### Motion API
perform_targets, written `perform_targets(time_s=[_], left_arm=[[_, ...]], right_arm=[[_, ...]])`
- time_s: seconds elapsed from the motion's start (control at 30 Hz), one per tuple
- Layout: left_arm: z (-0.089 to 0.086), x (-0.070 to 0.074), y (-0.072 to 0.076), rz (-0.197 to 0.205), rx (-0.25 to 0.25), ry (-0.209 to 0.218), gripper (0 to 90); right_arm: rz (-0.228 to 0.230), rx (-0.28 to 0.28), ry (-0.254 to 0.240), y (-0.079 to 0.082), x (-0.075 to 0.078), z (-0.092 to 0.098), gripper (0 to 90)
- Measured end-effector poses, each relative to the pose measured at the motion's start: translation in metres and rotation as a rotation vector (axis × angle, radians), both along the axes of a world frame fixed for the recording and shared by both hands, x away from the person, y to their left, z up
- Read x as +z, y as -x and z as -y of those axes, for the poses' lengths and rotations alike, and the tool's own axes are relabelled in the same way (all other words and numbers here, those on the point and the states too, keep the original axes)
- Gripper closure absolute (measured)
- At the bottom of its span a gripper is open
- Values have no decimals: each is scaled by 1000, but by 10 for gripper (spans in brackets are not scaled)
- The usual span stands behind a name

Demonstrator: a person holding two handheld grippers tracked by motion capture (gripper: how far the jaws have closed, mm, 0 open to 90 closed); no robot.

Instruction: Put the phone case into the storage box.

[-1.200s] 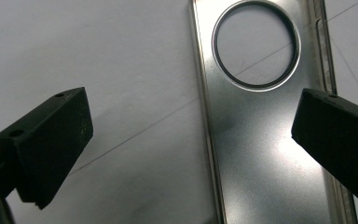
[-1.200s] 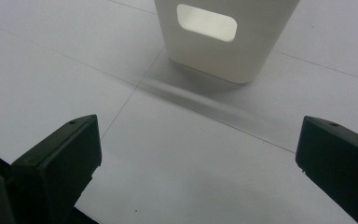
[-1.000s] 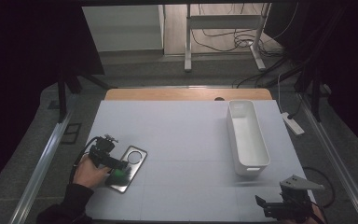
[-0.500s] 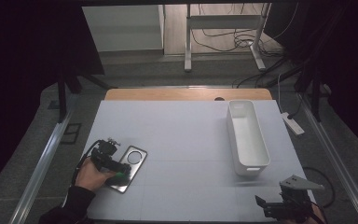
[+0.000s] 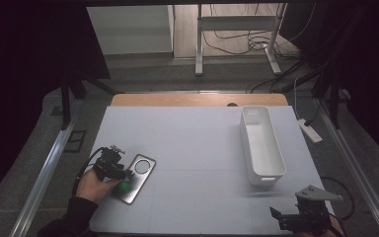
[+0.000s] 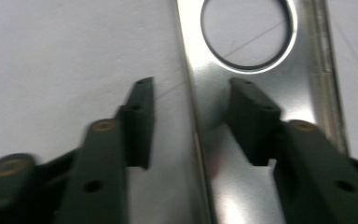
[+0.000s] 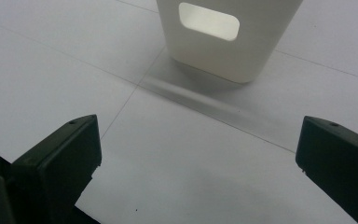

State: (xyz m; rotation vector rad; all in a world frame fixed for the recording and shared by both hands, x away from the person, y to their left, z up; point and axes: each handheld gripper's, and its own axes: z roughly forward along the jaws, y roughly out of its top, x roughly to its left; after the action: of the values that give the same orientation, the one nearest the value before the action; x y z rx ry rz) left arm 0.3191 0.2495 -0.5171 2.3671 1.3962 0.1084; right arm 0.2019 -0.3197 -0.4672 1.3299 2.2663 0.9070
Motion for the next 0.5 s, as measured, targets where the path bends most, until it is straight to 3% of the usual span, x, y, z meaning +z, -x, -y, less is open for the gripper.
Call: perform_targets(time_s=[0.1, 0.3, 0.5], left_arm=[[1, 1, -1, -24, -11, 24, 681], [-2, 1, -2, -15, 23, 16, 836], [-2, 1, -2, -21, 37, 27, 868]], right_arm=[[1, 0, 0, 0, 0, 0, 8], [0, 1, 0, 0, 0, 0, 8], [-1, 1, 1, 0, 0, 0, 8]])
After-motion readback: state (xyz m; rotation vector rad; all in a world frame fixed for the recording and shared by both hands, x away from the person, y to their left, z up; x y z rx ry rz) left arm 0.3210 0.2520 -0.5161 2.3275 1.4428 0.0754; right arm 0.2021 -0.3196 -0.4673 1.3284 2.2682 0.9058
